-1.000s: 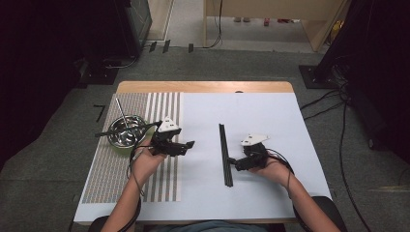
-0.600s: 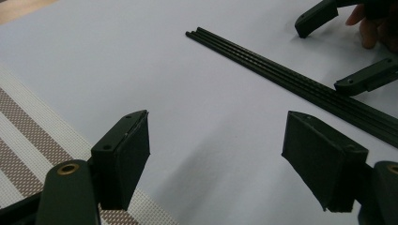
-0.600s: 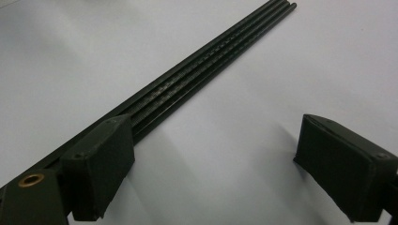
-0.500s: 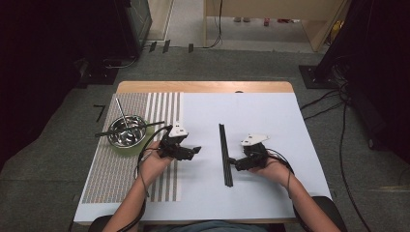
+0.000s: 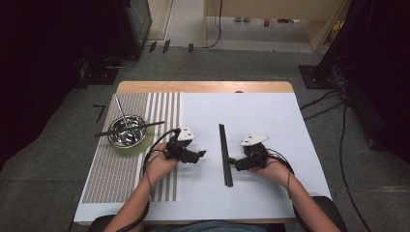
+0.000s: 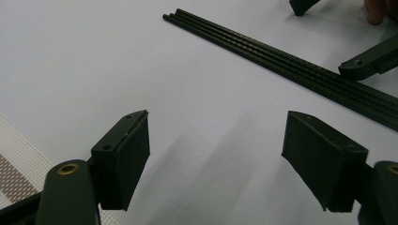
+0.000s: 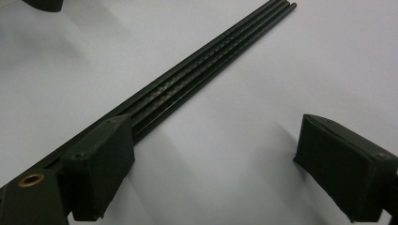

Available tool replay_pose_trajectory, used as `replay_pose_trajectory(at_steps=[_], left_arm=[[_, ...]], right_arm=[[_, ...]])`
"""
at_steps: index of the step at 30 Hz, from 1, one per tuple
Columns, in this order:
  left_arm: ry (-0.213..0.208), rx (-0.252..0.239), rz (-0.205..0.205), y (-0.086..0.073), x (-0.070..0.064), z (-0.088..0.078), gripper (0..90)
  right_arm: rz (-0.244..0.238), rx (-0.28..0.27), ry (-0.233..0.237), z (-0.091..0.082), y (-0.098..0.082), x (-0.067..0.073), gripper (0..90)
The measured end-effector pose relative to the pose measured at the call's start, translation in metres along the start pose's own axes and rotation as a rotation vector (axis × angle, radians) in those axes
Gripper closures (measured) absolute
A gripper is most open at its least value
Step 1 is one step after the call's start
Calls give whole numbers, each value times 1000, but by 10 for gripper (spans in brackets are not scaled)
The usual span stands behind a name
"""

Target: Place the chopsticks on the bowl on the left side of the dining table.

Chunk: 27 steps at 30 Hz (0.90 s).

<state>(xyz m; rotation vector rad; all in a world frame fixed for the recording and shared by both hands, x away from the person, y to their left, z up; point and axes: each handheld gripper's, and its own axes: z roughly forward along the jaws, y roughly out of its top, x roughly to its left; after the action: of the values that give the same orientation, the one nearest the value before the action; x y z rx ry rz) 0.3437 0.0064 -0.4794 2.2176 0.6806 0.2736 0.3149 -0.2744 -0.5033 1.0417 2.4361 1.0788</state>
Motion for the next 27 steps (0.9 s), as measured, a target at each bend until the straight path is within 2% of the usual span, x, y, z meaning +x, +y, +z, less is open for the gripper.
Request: replay_pose_trajectory(at_steps=[4, 12, 27], left_arm=[[-4, 18, 9, 0, -3, 4, 236], [-8, 18, 8, 1, -6, 11, 235], [-25, 42, 60, 2, -22, 27, 233]], right_arm=[[0, 0, 0, 0, 0, 0, 114], [0, 0, 0, 0, 0, 0, 114], [2, 2, -1, 0, 0, 0, 114]])
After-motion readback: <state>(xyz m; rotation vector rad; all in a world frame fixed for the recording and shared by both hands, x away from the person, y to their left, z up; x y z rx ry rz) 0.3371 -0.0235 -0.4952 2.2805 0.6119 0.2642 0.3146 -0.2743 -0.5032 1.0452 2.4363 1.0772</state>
